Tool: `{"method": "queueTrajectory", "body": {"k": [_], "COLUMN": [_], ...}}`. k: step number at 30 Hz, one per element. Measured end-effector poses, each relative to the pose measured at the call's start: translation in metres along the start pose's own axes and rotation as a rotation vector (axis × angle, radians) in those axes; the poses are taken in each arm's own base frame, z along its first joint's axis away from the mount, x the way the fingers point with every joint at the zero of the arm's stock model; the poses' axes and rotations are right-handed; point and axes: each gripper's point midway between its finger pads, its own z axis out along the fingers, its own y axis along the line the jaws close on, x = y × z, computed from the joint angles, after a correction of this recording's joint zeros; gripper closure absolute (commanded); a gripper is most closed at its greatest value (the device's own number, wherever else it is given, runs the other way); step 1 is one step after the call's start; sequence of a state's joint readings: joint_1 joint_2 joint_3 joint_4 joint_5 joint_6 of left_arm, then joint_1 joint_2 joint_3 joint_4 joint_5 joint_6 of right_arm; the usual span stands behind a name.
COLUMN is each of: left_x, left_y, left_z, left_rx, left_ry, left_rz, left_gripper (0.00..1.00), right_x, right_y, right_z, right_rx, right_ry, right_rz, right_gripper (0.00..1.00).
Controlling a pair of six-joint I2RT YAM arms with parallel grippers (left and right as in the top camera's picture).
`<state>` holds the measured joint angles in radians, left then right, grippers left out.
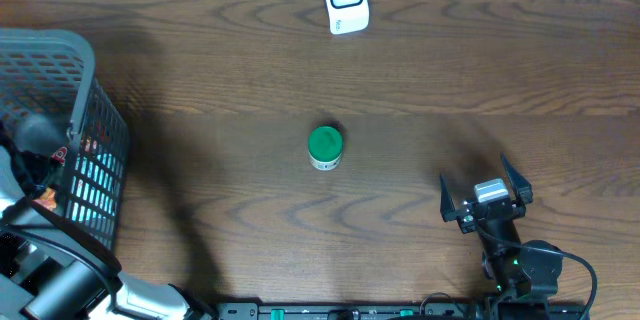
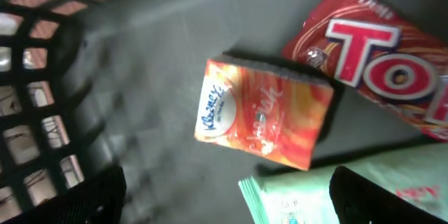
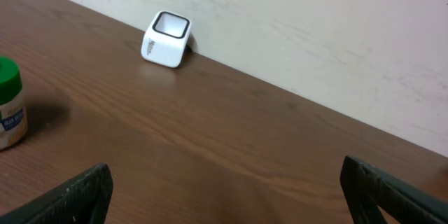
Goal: Scan the item barcode
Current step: 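Reach the left gripper into the basket and grasp the Kleenex pack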
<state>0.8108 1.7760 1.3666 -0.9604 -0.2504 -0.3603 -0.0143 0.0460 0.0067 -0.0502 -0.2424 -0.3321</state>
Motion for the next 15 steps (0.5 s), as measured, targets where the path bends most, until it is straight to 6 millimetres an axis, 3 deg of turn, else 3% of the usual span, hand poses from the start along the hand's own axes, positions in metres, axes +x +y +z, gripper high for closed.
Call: {"method": "queueTrajectory", "body": {"k": [6, 15], "left_x": [0.011, 0.008], "left_y": [-0.003, -0.008], "left_z": [0.026, 0.035], "left_rx": [-0.003, 0.013], "left_ry": [-0.002, -0.036], "left_rz": [0.002, -0.01], "left_gripper": [0.02, 0.02], "right_x": [0.0, 0.0], "right_y": [0.0, 0.0], "right_z": [0.0, 0.0], "right_rx": [0.0, 0.0], "right_ry": [0.0, 0.0], "right_rz": [0.0, 0.0], "right_gripper": [0.01, 0.01]}}
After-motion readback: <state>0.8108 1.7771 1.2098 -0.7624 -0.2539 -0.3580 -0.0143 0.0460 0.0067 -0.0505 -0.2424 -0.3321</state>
